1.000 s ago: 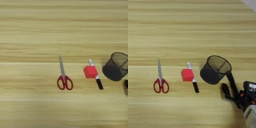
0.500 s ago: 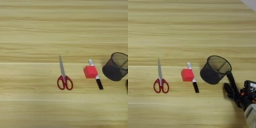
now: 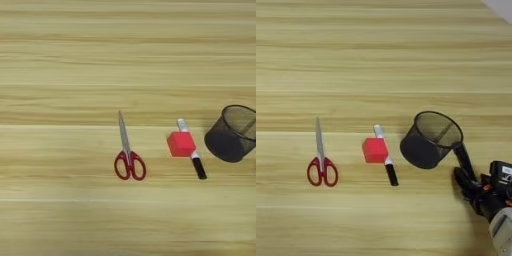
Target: Move the objects on the table
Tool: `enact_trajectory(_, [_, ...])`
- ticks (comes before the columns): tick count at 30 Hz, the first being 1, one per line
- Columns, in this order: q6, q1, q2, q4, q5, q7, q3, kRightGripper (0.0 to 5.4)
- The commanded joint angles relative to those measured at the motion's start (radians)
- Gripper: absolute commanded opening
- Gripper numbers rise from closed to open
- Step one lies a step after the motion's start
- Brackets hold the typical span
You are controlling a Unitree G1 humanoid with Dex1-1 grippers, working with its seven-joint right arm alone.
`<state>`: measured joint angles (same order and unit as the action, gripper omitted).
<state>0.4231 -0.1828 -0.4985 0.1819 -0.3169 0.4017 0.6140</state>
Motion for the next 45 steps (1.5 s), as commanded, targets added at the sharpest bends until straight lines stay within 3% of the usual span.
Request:
enact_trajectory(1, [0.036,-0.013,-0.01,0.004,0.003,-0.004,-0.028,2.26])
enact_trajectory(14, [0.034,-0.016,-0.015,0.001,-0.01,-0.013,-0.04,0.94])
enact_trajectory(27, [0.019,-0.017,-0.011,-0.026,-0.01,-0.031,-0.035,0.92])
enact_trajectory(45, [-0.078,-0.022,0.022,-0.176,-0.007,-0.081,-0.001,0.92])
